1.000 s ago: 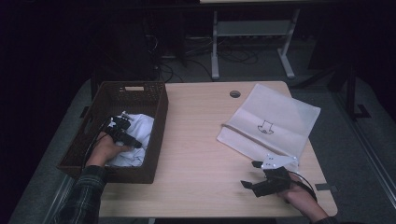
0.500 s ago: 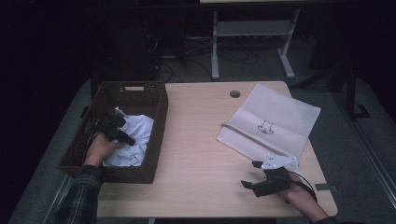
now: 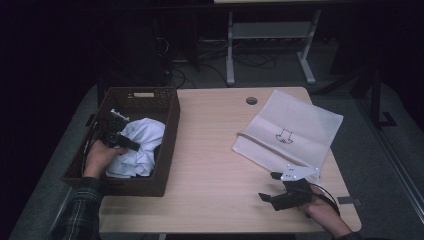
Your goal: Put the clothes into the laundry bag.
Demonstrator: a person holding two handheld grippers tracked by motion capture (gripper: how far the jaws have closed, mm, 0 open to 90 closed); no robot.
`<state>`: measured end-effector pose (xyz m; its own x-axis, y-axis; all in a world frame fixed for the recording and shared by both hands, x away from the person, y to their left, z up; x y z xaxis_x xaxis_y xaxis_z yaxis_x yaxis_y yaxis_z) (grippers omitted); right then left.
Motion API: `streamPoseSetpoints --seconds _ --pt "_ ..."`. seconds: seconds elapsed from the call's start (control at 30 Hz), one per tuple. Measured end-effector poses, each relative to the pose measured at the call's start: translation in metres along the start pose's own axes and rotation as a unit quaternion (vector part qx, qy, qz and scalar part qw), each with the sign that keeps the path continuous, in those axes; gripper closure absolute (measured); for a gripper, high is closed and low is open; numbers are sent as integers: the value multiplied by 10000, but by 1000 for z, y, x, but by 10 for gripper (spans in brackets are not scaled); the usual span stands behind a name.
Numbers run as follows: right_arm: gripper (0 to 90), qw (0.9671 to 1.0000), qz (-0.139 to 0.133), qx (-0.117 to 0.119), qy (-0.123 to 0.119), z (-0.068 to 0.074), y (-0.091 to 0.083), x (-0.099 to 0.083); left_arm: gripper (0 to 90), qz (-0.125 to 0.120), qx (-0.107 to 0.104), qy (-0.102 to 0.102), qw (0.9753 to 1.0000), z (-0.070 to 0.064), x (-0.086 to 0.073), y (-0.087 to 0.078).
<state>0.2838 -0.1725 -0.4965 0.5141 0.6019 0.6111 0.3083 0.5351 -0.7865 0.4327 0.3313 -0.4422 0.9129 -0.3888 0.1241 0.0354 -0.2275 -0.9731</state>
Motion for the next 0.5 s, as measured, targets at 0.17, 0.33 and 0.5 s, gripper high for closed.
streamPoseSetpoints --seconds 0.17,0.33,0.5 --pt "136 10000 1 -1 9 0 0 0 660 -99 -24 25 9999 0 -2 -13" --pt "136 10000 5 5 13 0 0 0 660 -269 -78 99 9996 -3 -4 -36" --pt "136 10000 -7 1 18 0 -1 0 660 -345 -72 186 9992 -8 -4 -51"
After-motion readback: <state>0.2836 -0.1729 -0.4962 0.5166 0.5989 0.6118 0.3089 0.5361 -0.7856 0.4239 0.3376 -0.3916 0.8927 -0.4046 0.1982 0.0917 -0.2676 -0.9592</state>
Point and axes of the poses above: each handheld gripper's, and its own axes: y roughly forward along the jaws, x roughly out of its top, z roughly to its left, the point moved 5 cm from there along y, roughly forward along the jaws, and after that the axes turned 15 degrees about z, right-handed, at the moved point
